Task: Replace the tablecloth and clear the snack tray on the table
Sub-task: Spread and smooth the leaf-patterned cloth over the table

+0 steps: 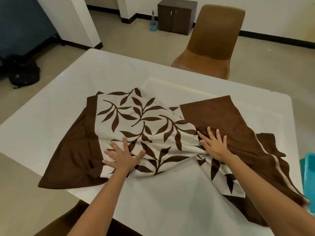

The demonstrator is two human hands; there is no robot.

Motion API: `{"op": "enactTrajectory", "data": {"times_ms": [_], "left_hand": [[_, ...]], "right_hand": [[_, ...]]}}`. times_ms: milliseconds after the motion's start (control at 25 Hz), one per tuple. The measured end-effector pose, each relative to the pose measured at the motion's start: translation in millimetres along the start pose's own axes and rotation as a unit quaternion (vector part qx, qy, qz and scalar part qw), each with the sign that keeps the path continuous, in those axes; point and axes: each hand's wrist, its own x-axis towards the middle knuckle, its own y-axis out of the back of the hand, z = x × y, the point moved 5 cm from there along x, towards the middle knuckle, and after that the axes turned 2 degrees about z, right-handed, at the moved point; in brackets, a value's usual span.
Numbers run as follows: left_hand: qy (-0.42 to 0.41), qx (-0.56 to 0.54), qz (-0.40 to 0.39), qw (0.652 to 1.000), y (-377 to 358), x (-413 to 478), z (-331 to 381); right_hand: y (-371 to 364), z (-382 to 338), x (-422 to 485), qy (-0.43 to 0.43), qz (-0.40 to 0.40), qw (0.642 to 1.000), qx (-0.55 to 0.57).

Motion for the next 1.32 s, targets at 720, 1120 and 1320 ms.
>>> {"op": "enactTrajectory", "data": {"times_ms": [720,1120,1320], "left_hand": [[-0.017,-0.034,0.057,0.998,0.8,15.2,36.1],[0.053,-0.026,0.024,0.998,35.6,47.5,8.9],[0.103,-0.041,0.046,0.993,30.4,34.0,-7.4]], "right_hand": [[-5.8,-36.2,40.0,0.036,0.036,0.997,-0.063],[68.7,21.0,69.4,-0.034,0.245,0.964,0.100],[74.6,95.4,57.6,-0.152,0.205,0.967,0.018]]}}
